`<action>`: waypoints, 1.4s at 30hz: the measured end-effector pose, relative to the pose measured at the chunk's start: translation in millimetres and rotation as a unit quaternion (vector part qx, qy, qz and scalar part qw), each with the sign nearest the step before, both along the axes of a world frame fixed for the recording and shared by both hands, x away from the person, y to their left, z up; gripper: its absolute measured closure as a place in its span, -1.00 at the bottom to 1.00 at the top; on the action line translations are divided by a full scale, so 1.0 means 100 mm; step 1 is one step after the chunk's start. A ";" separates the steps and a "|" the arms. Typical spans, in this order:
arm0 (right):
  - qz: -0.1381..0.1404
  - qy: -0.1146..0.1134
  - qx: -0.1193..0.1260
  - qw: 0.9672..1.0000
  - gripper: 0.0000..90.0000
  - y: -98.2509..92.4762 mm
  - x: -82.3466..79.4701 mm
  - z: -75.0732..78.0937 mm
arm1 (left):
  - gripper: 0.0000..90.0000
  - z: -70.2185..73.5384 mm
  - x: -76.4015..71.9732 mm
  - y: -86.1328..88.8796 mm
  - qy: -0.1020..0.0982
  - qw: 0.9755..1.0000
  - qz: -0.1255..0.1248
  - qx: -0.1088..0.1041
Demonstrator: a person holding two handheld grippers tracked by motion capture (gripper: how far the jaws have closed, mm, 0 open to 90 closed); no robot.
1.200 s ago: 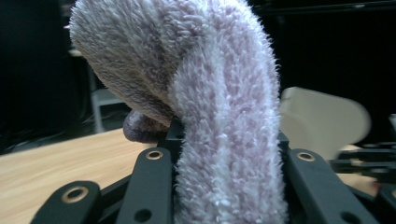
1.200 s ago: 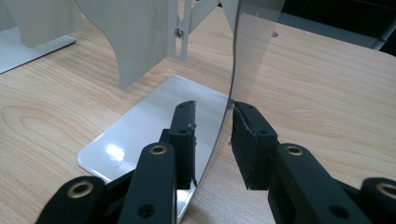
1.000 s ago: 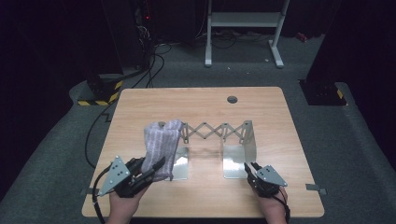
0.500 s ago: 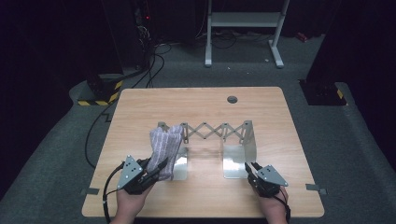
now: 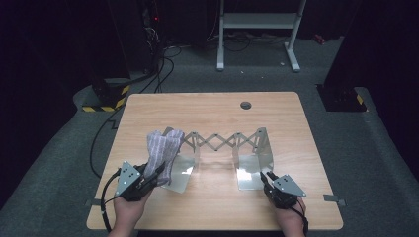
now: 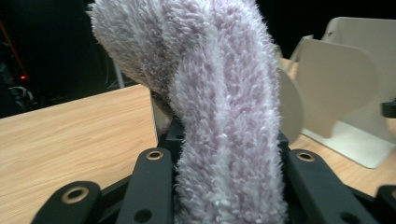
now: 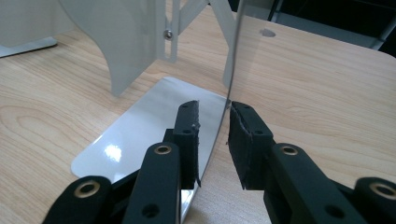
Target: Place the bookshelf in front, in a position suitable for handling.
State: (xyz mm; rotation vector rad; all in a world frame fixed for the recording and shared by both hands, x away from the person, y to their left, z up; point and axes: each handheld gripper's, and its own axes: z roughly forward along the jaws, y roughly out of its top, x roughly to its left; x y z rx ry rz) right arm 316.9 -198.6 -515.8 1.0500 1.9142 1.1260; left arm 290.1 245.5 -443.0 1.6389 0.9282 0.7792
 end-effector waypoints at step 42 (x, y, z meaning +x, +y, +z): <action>0.015 0.006 -0.007 1.000 0.71 0.06 0.01 -0.04 | 0.46 -0.54 0.32 -0.21 0.116 0.992 -0.008 0.055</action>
